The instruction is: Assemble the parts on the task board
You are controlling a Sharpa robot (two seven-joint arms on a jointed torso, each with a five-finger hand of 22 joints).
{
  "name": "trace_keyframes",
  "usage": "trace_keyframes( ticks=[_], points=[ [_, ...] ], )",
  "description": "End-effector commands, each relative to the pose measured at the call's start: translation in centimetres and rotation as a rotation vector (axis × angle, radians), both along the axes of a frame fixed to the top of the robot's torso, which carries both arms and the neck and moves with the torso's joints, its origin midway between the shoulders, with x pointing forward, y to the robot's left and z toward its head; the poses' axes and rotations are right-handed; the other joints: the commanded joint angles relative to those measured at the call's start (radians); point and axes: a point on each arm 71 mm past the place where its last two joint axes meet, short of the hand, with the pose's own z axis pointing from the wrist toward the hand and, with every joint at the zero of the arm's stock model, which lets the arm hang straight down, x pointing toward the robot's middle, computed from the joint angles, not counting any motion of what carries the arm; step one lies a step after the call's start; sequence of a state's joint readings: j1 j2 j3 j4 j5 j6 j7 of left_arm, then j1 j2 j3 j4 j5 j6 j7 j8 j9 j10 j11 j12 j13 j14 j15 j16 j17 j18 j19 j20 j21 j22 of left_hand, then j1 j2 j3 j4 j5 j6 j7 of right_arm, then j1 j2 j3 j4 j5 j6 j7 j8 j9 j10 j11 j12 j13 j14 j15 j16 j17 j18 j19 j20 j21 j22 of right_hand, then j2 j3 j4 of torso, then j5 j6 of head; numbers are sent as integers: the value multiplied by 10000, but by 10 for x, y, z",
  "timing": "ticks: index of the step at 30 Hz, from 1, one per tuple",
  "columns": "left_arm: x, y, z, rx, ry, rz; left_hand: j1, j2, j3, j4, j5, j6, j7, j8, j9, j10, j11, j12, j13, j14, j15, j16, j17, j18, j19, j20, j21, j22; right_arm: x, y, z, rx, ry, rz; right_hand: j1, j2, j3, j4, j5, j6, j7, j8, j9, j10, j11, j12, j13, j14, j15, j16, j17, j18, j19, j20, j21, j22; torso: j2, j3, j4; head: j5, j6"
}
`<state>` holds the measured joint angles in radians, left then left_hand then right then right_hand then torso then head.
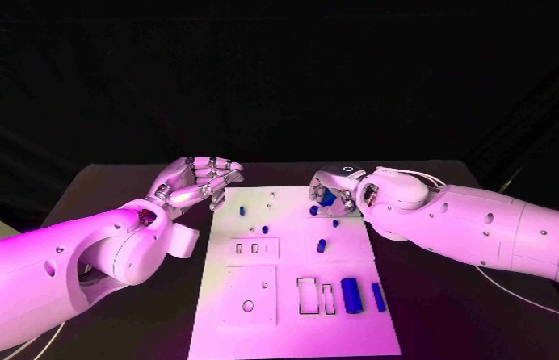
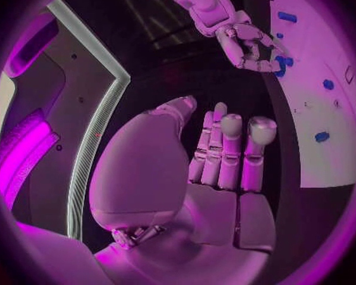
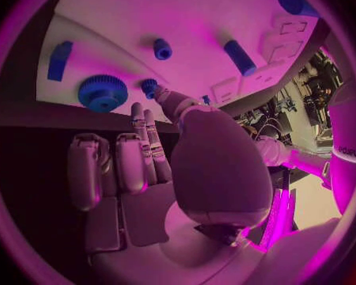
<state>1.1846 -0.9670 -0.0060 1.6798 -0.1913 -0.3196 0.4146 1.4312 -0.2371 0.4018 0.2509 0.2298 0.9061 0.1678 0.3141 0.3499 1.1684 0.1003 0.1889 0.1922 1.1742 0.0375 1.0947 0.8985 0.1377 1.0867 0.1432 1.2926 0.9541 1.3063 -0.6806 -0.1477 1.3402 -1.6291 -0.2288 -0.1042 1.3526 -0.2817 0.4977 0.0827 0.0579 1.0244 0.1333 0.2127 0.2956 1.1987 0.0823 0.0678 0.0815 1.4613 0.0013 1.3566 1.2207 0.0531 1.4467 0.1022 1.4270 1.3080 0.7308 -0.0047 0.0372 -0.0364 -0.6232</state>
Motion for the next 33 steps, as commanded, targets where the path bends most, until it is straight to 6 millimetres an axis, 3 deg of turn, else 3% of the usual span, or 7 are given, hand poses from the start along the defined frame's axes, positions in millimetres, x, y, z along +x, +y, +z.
trace_keyframes(
  ticks=[1, 28, 33],
  points=[
    [-1, -2, 2, -65, -68, -219, -74, 7, 50, -20, -59, -61, 8, 36, 15, -62, 15, 47, 8, 45, -11, 45, 8, -108, 71, -25, 35, 10, 0, 0, -5, -391, 96, -47, -34, 121, -16, 12, 15, 21, -9, -39, 19, -47, -27, -29, 0, 531, 6, 63, 14, -67, 68, 3, 50, 444, 18, 12, -19, 65, -16],
    [0, 1, 2, -103, -13, -162, -47, 63, 107, -50, -50, -112, 18, 34, 46, -163, 27, 78, 62, 87, 0, 124, 44, -121, 100, -15, 127, 115, 3, 9, -15, -334, 297, -25, -128, 416, 283, 198, 10, 182, -45, 28, 168, 199, -76, -8, 32, 511, -40, 192, 57, -107, 147, 9, 225, 715, 72, 7, -19, 116, -12],
    [0, 1, 1, -110, 13, -177, -36, 73, 120, -60, -51, -114, 18, 38, 53, -172, 27, 88, 73, 114, 0, 161, 81, -129, 127, -14, 154, 160, 3, 10, -14, -214, 153, -31, -26, 588, 516, 166, 14, 280, -84, 90, 256, 370, -127, 17, 58, 502, -77, 232, 55, -134, 214, -9, 325, 874, 70, 6, -28, 127, -9]
  ],
)
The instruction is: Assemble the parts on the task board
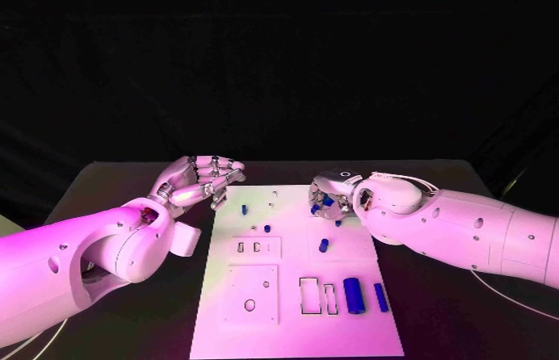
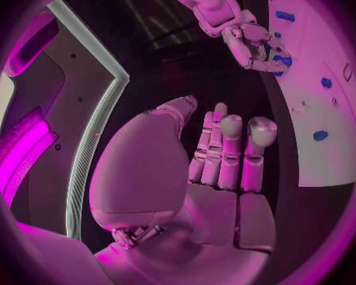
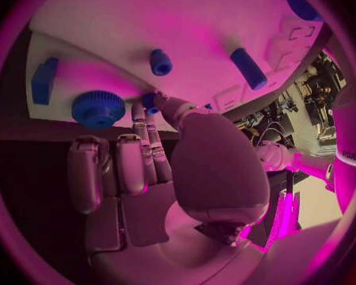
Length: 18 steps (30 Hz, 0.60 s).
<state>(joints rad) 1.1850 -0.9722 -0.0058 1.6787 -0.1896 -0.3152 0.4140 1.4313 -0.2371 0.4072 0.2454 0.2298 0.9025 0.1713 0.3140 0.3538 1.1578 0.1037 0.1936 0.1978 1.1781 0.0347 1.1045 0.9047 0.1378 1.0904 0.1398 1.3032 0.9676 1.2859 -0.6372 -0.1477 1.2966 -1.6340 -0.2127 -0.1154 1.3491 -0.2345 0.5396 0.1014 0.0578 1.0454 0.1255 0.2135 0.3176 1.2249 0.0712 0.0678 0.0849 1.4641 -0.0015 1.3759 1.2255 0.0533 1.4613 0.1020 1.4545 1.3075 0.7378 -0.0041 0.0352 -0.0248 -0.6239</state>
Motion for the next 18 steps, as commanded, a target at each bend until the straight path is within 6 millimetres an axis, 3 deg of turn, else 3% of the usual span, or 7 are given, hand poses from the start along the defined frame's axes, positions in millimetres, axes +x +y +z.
trace_keyframes(
  ticks=[1, 9, 18],
  points=[
    [0, -2, 1, -115, 2, -198, -36, 73, 65, -5, -51, -78, -17, 38, 13, -66, -7, 40, 17, 76, 27, 63, 19, -130, 89, 20, 49, 25, 0, 1, 0, 47, -179, 33, 109, 253, 312, -79, 16, 166, -33, 148, 106, 240, -54, 33, 48, 471, -82, 66, 12, -160, 126, -30, 127, 1001, 0, 2, -12, 14, -3],
    [0, -1, 1, -122, 36, -189, -33, 75, 69, -9, -53, -81, -17, 39, 15, -71, -7, 43, 21, 92, 27, 84, 42, -133, 103, 21, 62, 47, 0, 1, 8, 746, -1085, -174, 354, 533, 677, -492, 10, 588, -157, 522, 447, 827, -250, 143, 225, 445, -244, 69, -98, -267, 403, -170, 452, 1514, 0, 0, -17, 8, 33],
    [2, 1, 0, -105, 54, -106, -8, 89, 97, -35, -57, -97, -16, 41, 29, -101, -5, 59, 43, 111, 28, 114, 45, -140, 122, 22, 101, 98, 0, 11, 18, 1431, -1855, -368, 335, 524, 698, -585, 7, 613, -161, 583, 525, 891, -266, 131, 263, 446, -265, 75, -115, -288, 456, -198, 511, 1608, -3, -12, -17, 29, 104]
  ],
)
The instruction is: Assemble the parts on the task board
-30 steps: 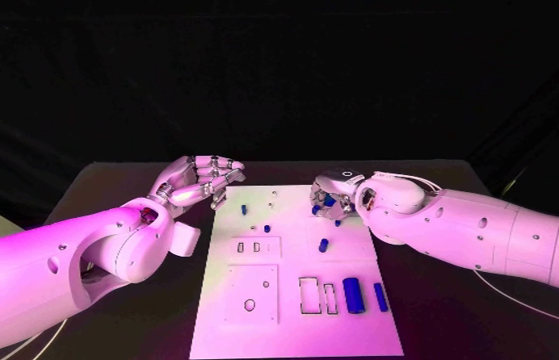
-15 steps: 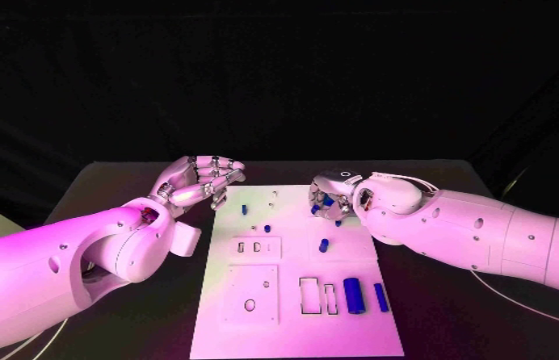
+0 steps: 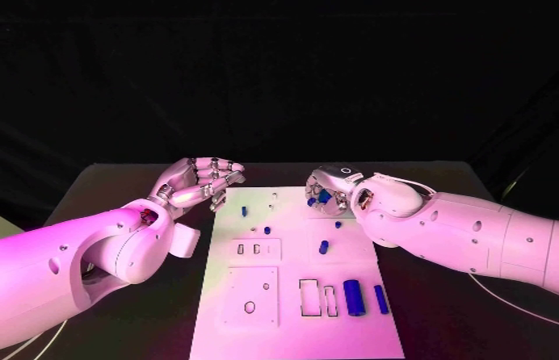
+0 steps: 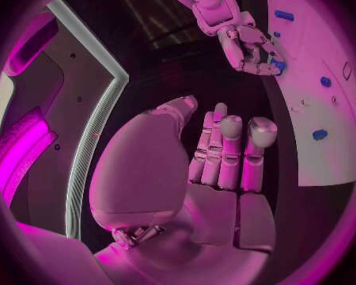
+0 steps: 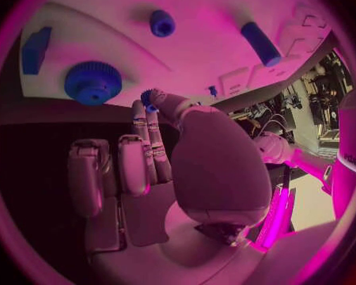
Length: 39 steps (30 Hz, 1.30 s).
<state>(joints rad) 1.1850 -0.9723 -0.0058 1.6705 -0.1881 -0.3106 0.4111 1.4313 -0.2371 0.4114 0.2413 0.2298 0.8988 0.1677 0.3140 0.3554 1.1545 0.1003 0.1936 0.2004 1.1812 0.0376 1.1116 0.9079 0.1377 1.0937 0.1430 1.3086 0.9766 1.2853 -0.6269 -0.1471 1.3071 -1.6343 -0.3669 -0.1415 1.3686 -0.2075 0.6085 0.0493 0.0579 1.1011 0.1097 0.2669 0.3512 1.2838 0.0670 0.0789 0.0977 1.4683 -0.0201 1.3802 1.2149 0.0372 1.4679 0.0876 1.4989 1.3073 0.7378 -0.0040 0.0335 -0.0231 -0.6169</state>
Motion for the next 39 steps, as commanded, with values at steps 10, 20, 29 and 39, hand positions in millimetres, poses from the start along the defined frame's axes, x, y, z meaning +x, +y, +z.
trace_keyframes(
  ticks=[10, 20, 29, 39],
  points=[
    [0, -3, 1, -145, 29, -157, -8, 89, 54, 7, -57, -60, 20, 41, 13, -67, 28, 60, 16, 80, -1, 43, 13, -139, 89, -10, 48, 9, 11, 31, 11, 594, -975, -153, 51, 205, 9, -88, 8, 3, -2, 46, 227, 269, -212, -35, 146, 406, -74, 46, -8, -133, 404, -60, 85, 1639, 48, -7, 20, 82, 90],
    [1, -6, 1, -168, 33, -223, -8, 89, 54, 7, -57, -60, 20, 41, 13, -67, 28, 60, 16, 80, -1, 43, 13, -139, 89, -10, 48, 9, 18, 56, 10, 726, -1004, 44, -9, 177, 35, -114, 9, -71, 12, 22, 251, 221, -194, -91, 151, 411, -62, 64, -2, -134, 402, -57, 86, 1643, 73, 4, 46, 121, 46],
    [1, -7, 2, -170, 32, -246, -2, 87, 63, -6, -59, -67, 23, 43, 21, -83, 31, 71, 30, 98, 0, 69, 28, -144, 101, -9, 71, 40, 19, 66, 7, 771, -896, 148, -32, 167, 49, -127, 9, -106, 23, 8, 260, 198, -183, -112, 152, 413, -54, 71, 0, -134, 402, -53, 88, 1646, 117, -10, 117, 113, 18],
    [2, -8, 2, -170, 25, -260, -4, 84, 66, -10, -61, -73, 26, 43, 25, -93, 33, 75, 36, 102, 1, 77, 29, -144, 99, -8, 78, 45, 20, 71, 4, 723, -779, 216, -58, 151, 57, -137, 8, -137, 34, -4, 268, 179, -171, -127, 154, 412, -46, 73, -8, -131, 391, -48, 78, 1633, 120, -25, 130, 151, 1]
  ],
)
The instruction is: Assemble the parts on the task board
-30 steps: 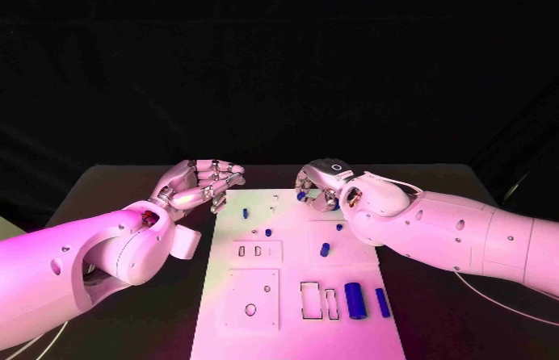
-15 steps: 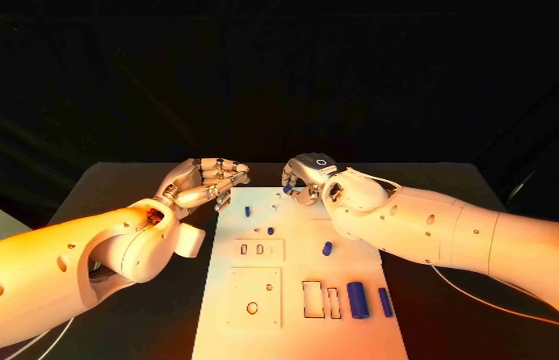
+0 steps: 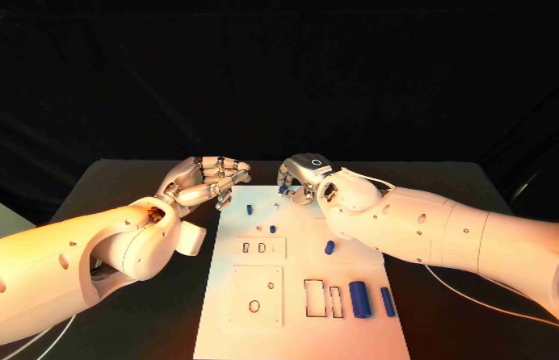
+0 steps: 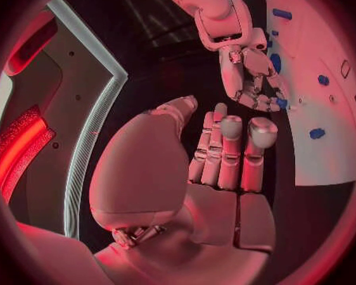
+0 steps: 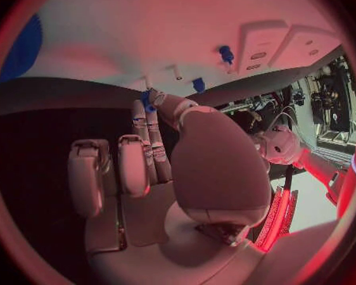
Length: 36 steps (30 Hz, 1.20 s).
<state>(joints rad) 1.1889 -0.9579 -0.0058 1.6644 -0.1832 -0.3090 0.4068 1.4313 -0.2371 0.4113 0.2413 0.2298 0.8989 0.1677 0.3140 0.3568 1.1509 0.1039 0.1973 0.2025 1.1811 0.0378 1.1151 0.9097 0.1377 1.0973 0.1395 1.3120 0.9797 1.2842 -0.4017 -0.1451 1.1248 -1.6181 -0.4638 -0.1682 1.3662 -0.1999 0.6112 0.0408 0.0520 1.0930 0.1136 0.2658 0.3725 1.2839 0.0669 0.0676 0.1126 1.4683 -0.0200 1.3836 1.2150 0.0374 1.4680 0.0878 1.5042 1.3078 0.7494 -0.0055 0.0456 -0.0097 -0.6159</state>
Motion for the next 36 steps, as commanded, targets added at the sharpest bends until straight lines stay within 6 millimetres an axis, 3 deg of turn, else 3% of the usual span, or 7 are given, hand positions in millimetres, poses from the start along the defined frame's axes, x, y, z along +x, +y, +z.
trace_keyframes(
  ticks=[1, 36],
  points=[
    [0, -3, 2, -121, -11, -189, -4, 84, 66, -10, -61, -74, 26, 43, 11, -57, -2, 38, 16, 103, 0, 42, 11, -144, 63, 28, 44, 14, 0, 3, -1, -55, 54, 160, -34, 76, 30, -52, 67, -55, -5, 8, 56, 179, -170, -14, 4, 412, -47, 39, -9, -132, 391, -50, 25, 1628, 1, -9, 4, 17, -18],
    [1, -4, 6, -163, -4, -215, -13, 78, 78, -19, -64, -118, 42, 31, 21, -114, 13, 46, 37, 112, 9, 68, 11, -145, 56, 33, 71, 36, 5, 10, -13, -443, 338, 158, -287, -89, 119, -98, 64, -337, 85, -125, 110, -117, -58, -62, -17, 379, 47, 21, -123, -95, 281, 29, -78, 1488, 13, -8, -27, 151, -76]
  ],
)
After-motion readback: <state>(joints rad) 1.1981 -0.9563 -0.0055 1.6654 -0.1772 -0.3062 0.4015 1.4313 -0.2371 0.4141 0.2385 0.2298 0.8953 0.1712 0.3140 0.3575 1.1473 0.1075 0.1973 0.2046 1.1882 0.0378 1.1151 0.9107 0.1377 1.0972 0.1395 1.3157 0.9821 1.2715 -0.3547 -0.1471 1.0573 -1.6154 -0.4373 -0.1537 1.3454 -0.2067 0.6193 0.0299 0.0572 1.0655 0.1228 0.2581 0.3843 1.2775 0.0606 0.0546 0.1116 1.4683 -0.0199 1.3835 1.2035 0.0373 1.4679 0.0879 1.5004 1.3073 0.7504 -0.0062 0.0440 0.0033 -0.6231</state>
